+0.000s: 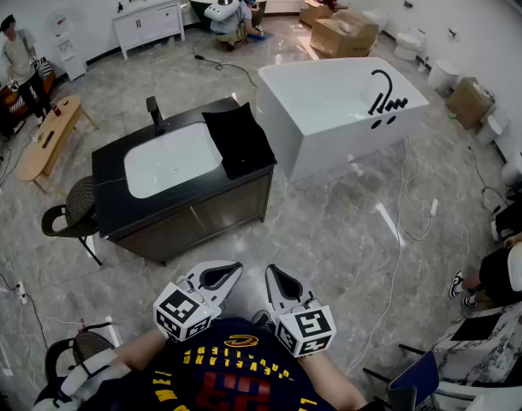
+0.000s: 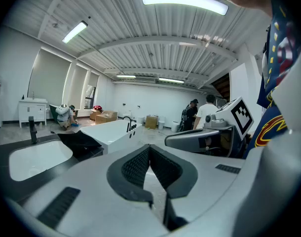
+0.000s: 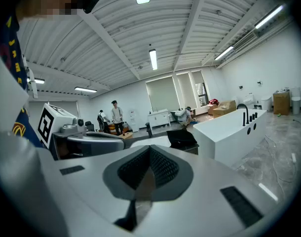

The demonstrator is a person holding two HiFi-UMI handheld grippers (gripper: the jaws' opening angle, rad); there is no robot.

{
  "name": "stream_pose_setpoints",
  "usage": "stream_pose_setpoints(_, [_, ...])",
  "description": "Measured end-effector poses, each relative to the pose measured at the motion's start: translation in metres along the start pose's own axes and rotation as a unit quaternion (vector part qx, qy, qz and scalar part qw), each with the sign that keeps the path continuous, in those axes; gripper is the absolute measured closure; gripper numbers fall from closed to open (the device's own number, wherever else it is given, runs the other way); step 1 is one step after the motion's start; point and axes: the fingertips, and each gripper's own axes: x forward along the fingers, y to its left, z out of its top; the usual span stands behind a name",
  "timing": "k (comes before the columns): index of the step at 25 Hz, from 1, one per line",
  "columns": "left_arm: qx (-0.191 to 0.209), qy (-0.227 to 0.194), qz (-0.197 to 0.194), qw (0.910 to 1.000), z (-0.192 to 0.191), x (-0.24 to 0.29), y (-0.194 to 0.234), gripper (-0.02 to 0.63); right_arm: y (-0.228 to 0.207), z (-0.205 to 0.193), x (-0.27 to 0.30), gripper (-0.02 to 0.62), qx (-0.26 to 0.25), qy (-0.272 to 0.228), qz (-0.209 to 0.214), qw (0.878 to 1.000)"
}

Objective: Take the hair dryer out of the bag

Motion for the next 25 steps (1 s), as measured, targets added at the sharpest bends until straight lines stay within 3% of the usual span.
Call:
stream_pose_setpoints(16, [-0.004, 0.020, 0.030, 0.9993, -0.003, 0.032, -0.016, 0.603, -0.037, -0.005, -0.007, 0.587, 0.031, -0.004, 0.039, 0.999])
stream_pose_setpoints(25, [-0.030, 0.027, 0.055, 0.9977, -0.013, 0.038, 0.008, 0.603, -0.047, -0.014, 0.014, 0.586, 0.040, 0.019, 0.042, 0.998])
